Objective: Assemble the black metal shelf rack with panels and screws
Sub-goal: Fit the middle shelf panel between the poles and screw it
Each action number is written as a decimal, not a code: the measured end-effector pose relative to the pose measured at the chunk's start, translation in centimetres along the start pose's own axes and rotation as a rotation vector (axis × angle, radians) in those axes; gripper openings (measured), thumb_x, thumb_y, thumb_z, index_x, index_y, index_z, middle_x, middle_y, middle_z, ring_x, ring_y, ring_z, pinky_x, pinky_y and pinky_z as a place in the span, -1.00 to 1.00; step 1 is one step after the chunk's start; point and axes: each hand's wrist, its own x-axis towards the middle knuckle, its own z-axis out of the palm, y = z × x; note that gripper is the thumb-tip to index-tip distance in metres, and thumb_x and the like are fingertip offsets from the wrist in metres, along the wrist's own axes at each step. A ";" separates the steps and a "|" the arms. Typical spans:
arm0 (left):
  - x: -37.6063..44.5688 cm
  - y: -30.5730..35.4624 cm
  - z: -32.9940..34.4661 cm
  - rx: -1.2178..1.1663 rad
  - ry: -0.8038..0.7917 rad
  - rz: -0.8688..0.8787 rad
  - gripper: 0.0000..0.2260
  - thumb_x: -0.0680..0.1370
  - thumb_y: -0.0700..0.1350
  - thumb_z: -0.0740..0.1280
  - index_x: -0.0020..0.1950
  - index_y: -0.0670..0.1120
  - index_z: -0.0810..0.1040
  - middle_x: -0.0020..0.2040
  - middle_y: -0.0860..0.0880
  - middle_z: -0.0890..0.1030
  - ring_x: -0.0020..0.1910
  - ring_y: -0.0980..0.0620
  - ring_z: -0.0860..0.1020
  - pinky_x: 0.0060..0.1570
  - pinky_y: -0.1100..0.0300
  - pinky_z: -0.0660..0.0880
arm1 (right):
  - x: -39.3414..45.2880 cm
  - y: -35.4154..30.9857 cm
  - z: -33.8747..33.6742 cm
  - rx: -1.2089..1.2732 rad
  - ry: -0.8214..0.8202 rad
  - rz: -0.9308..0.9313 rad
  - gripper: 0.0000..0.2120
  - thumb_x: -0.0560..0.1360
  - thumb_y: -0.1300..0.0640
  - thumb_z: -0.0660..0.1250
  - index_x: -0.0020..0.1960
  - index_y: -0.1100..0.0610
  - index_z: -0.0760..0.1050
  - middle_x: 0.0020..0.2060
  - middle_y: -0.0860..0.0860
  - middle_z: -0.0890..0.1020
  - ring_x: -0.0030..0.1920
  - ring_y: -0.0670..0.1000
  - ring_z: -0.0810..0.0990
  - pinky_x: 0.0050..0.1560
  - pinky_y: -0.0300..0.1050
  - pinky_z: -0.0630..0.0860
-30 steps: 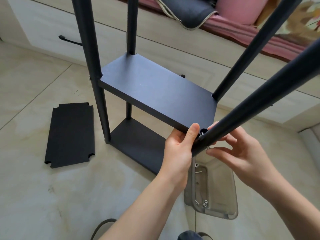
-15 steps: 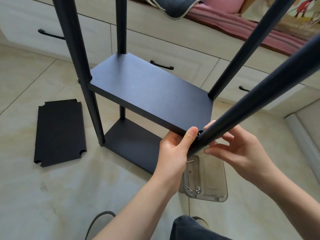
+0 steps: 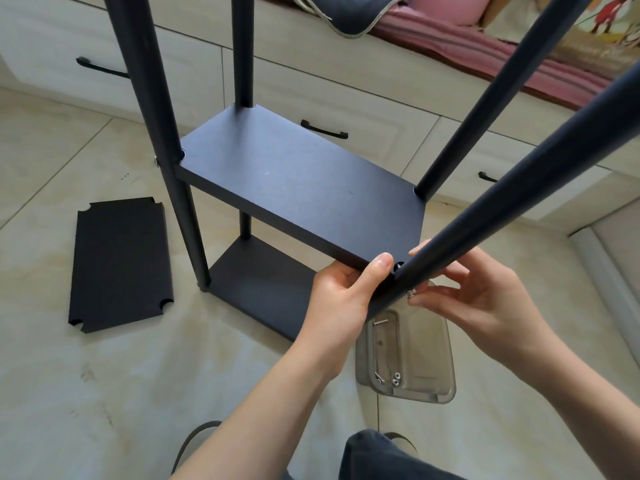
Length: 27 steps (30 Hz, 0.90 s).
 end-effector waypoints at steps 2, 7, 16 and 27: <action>0.0 0.1 0.0 0.026 0.000 0.014 -0.62 0.63 -0.02 0.34 -0.41 0.08 0.59 -0.44 0.18 0.49 -0.42 0.23 0.48 -0.34 0.44 0.40 | 0.1 0.0 0.1 0.002 0.005 -0.002 -0.60 0.31 -0.22 0.53 0.05 -0.08 0.58 -0.03 0.03 0.62 -0.08 0.19 0.61 -0.03 -0.06 0.64; 0.0 0.2 -0.1 0.047 -0.003 0.012 -0.60 0.63 -0.02 0.34 -0.44 0.08 0.58 -0.49 0.19 0.45 -0.47 0.23 0.44 -0.39 0.46 0.35 | 0.2 -0.1 0.0 -0.002 0.007 -0.005 -0.64 0.34 -0.15 0.53 0.06 -0.06 0.57 -0.04 0.01 0.63 -0.09 0.19 0.61 -0.02 0.04 0.64; -0.2 0.6 -0.1 0.025 -0.004 0.012 -0.65 0.63 -0.03 0.32 -0.36 -0.01 0.58 -0.45 0.18 0.49 -0.43 0.23 0.47 -0.34 0.46 0.38 | 0.1 0.3 0.1 -0.061 0.007 -0.025 -0.63 0.34 -0.24 0.50 0.08 -0.14 0.57 0.04 0.07 0.56 -0.03 0.16 0.63 -0.03 0.07 0.65; 0.0 0.8 0.0 0.038 -0.013 0.014 -0.68 0.63 0.03 0.32 -0.30 -0.01 0.57 -0.36 0.12 0.51 -0.34 0.16 0.49 -0.26 0.39 0.42 | 0.2 0.3 0.2 -0.043 0.027 -0.040 -0.69 0.37 -0.13 0.53 0.06 -0.11 0.58 -0.02 0.03 0.59 -0.14 0.09 0.60 -0.12 0.12 0.62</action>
